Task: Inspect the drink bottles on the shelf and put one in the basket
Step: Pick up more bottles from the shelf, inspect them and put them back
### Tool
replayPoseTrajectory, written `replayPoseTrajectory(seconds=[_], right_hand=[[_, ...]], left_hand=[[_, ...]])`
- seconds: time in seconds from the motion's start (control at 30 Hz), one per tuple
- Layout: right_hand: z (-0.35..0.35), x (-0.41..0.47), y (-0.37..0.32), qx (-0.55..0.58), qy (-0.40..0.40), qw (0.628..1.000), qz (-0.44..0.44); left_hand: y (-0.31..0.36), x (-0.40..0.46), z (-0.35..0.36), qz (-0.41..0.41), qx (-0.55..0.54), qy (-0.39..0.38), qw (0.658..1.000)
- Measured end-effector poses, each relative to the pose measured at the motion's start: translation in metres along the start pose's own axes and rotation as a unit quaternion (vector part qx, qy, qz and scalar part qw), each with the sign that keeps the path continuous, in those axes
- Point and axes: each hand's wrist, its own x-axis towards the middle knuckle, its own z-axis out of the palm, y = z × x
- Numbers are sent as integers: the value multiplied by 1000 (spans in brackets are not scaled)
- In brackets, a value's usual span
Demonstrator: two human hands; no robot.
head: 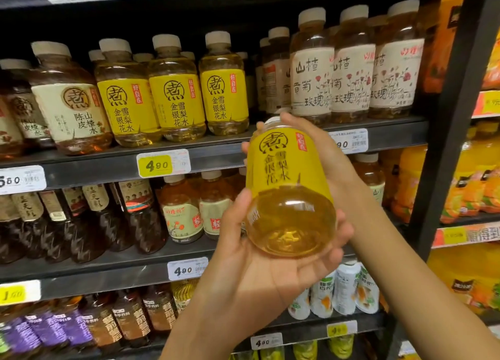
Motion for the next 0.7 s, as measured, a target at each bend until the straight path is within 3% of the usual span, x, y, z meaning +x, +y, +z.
replayPoseTrajectory(seconds=[0.03, 0.13, 0.23, 0.33, 0.43, 0.57, 0.7], right_hand=[[-1, -1, -2, 10, -25, 1000, -4], [-1, -7, -11, -2, 7, 999, -47], [-5, -15, -17, -75, 20, 990, -116], [-1, -25, -17, -154, 33, 972, -173], [5, -32, -13, -197, 50, 957, -205], [7, -35, -14, -212, 61, 955, -198], [0, -35, -23, -228, 18, 964, -135]], left_hand=[[-2, -2, -4, 0, 6, -11, 1000], [5, -4, -21, -6, 66, -17, 998], [10, -4, -33, 42, 161, 56, 985], [4, -6, -31, 69, 360, 117, 923], [0, -7, -29, 96, 488, 112, 860], [-1, -5, -33, 98, 497, 91, 857], [-3, -7, -44, 100, 397, 74, 909]])
